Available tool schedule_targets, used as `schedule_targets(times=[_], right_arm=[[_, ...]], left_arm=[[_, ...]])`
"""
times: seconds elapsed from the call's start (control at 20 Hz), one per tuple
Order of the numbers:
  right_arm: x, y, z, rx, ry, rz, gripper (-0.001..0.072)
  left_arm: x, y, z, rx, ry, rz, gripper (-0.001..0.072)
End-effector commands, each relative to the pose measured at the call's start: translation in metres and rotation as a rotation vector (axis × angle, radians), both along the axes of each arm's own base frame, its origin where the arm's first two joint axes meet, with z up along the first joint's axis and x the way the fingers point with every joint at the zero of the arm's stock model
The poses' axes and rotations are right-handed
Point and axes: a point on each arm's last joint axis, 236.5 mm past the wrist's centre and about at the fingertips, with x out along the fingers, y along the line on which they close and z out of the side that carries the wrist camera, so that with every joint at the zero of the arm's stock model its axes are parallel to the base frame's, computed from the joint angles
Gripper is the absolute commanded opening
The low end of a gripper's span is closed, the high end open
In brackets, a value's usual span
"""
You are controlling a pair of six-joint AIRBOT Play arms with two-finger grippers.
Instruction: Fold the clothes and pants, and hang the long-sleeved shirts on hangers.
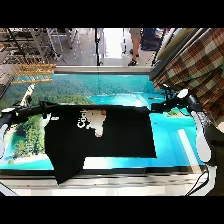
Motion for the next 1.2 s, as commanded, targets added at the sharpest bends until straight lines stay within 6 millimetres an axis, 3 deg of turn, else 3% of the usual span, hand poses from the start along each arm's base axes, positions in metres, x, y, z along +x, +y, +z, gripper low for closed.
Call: schedule_targets(times=[0.0, 0.2, 0.35, 0.4, 0.45, 0.5, 0.55, 0.65, 0.75, 0.8, 1.0, 1.1, 1.15], right_arm=[[-0.050, 0.005, -0.001, 0.004, 0.181, 0.098, 0.0012], [-0.081, 0.024, -0.002, 0.010, 0.297, 0.185, 0.0012], [-0.088, 0.038, -0.012, -0.002, 0.326, 0.204, 0.0018], [-0.086, 0.040, -0.015, -0.005, 0.320, 0.195, 0.0159], [-0.087, 0.040, -0.015, -0.005, 0.327, 0.193, 0.0375], [-0.090, 0.032, -0.014, -0.010, 0.343, 0.174, 0.0414], [-0.093, 0.022, -0.013, -0.004, 0.353, 0.139, 0.0416], [-0.109, -0.003, -0.013, 0.032, 0.384, 0.020, 0.0421], [-0.145, -0.018, -0.025, 0.098, 0.422, -0.097, 0.0462], [-0.163, -0.024, -0.037, 0.121, 0.423, -0.169, 0.0468], [-0.224, -0.014, -0.070, 0.270, 0.420, -0.247, 0.0481], [-0.239, -0.011, -0.079, 0.299, 0.424, -0.222, 0.0483], [-0.240, -0.008, -0.079, 0.317, 0.407, -0.205, 0.0484]], left_arm=[[-0.046, 0.014, -0.018, 0.017, 0.133, -0.121, 0.0006], [-0.077, 0.030, -0.052, 0.133, 0.268, -0.181, 0.0006], [-0.077, 0.037, -0.062, 0.173, 0.285, -0.163, 0.0014], [-0.071, 0.041, -0.063, 0.182, 0.276, -0.138, 0.0173], [-0.070, 0.043, -0.063, 0.188, 0.266, -0.131, 0.0463], [-0.071, 0.047, -0.063, 0.198, 0.243, -0.138, 0.0592], [-0.078, 0.053, -0.062, 0.204, 0.237, -0.156, 0.0590], [-0.111, 0.075, -0.072, 0.299, 0.314, -0.221, 0.0447], [-0.148, 0.096, -0.081, 0.450, 0.395, -0.244, 0.0436], [-0.162, 0.096, -0.079, 0.487, 0.402, -0.238, 0.0436], [-0.225, 0.054, -0.072, 0.509, 0.383, -0.242, 0.0437], [-0.250, 0.038, -0.072, 0.504, 0.392, -0.246, 0.0446], [-0.260, 0.032, -0.073, 0.501, 0.392, -0.262, 0.0523]])
